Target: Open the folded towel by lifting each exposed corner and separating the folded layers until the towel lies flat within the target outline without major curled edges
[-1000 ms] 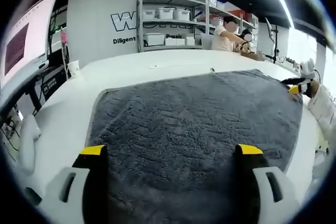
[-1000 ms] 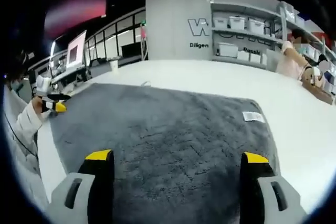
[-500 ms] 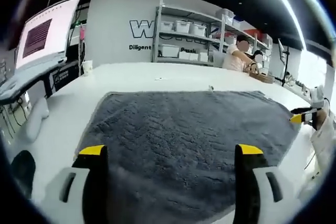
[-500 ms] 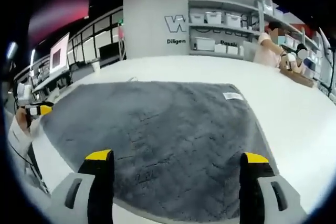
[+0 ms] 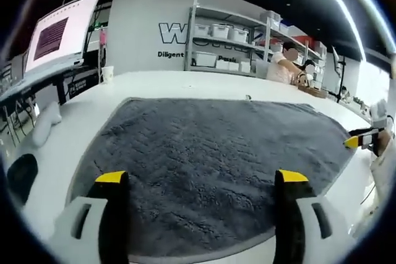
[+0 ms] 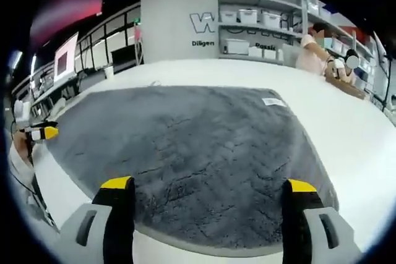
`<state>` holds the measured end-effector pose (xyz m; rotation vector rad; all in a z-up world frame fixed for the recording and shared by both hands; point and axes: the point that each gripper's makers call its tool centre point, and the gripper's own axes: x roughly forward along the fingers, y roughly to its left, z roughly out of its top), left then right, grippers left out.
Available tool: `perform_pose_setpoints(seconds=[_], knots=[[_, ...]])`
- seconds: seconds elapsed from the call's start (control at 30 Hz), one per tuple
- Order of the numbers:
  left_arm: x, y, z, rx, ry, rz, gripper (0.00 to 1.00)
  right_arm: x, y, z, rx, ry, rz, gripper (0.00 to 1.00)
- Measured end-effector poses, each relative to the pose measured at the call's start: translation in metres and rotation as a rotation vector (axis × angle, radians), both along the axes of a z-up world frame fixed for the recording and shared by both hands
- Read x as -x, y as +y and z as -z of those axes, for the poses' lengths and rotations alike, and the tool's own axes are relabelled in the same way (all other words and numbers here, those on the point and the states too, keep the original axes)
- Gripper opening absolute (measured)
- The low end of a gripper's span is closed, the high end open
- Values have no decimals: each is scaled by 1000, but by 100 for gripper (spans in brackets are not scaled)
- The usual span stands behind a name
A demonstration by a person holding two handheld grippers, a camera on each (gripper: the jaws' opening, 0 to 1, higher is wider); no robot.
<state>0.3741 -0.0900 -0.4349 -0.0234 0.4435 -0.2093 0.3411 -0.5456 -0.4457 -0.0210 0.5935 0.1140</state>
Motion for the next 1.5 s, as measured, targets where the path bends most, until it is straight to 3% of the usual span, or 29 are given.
perform_pose_setpoints(seconds=[0.17, 0.47, 0.9, 1.2, 1.4, 1.47, 1.5], knots=[[2, 0, 5, -72, 5, 22, 97, 3, 0, 2, 14, 8, -21, 99], [5, 2, 6, -81, 33, 63, 96, 4, -2, 2, 17, 10, -48, 100], [7, 4, 6, -80, 30, 74, 97, 5, -3, 2, 16, 12, -72, 100], [13, 4, -4, -22, 22, 74, 99, 15, 0, -10, -13, -27, -42, 100], [21, 7, -6, -56, 22, 32, 99, 24, 33, -23, -47, -76, 12, 100], [24, 8, -8, -57, 12, 14, 99, 24, 55, -28, -104, -107, 21, 100], [25, 7, -9, -49, 4, 7, 99, 22, 73, -35, -179, -143, 27, 100]])
